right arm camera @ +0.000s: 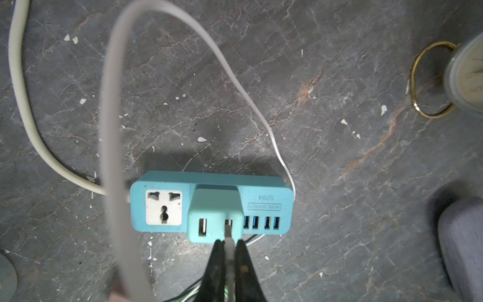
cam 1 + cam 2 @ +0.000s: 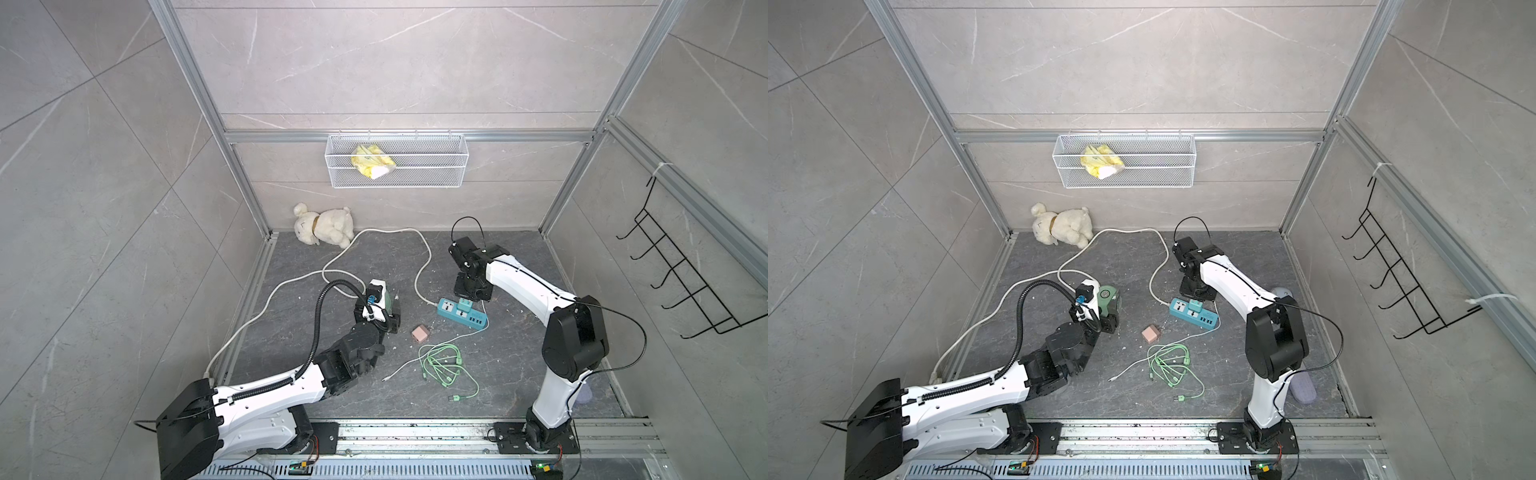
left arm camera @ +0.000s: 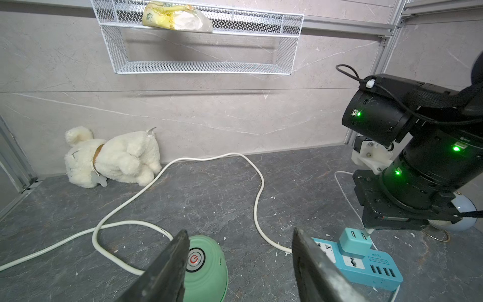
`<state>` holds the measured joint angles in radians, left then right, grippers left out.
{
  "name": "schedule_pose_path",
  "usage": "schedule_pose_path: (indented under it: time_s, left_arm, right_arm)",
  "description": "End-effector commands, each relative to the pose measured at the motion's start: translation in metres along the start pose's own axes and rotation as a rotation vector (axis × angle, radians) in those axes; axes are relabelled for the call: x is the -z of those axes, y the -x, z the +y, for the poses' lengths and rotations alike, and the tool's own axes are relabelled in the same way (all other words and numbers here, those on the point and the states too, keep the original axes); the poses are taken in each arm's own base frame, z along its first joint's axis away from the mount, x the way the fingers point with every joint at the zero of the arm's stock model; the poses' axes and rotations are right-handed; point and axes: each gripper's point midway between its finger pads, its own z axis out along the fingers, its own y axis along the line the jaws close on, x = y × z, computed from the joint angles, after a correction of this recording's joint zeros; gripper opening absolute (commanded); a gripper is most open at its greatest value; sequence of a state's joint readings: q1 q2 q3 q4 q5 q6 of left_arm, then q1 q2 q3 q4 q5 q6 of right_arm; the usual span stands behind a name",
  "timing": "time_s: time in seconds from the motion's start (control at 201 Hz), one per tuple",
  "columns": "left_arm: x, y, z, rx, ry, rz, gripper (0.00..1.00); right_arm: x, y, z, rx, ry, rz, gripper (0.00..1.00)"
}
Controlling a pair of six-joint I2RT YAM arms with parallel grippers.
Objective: Charge the cordless meat grinders
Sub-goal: Insert the charging cable into the plug.
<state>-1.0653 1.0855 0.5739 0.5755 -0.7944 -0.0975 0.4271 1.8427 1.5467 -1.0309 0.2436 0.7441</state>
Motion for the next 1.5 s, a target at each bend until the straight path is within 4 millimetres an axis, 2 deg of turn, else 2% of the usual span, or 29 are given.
schedule_pose_path:
  time_s: [0.0,0.304,0.587,1.001,1.494]
  left_arm:
    - [0.003,0.005,0.011,0.039,0.041,-0.022,0.64]
    - [0.003,0.003,0.014,0.044,0.062,-0.008,0.63]
    - [0.002,0.009,0.012,0.013,0.045,-0.017,0.64]
    - [0.002,0.007,0.014,0.018,0.054,-0.014,0.64]
    - [0.001,0.006,0.014,0.015,0.057,-0.008,0.63]
  right_arm:
    - [-0.001,0.002,-0.003,-0.010,-0.035,-0.003,0.00]
    - [-0.003,0.001,-0.001,-0.017,-0.039,0.012,0.00]
    - [-0.007,-0.003,-0.003,-0.034,-0.053,0.024,0.00]
    - [-0.019,-0.009,-0.005,-0.062,-0.078,0.047,0.00]
    - [-0.020,-0.015,0.000,-0.127,-0.059,0.087,0.00]
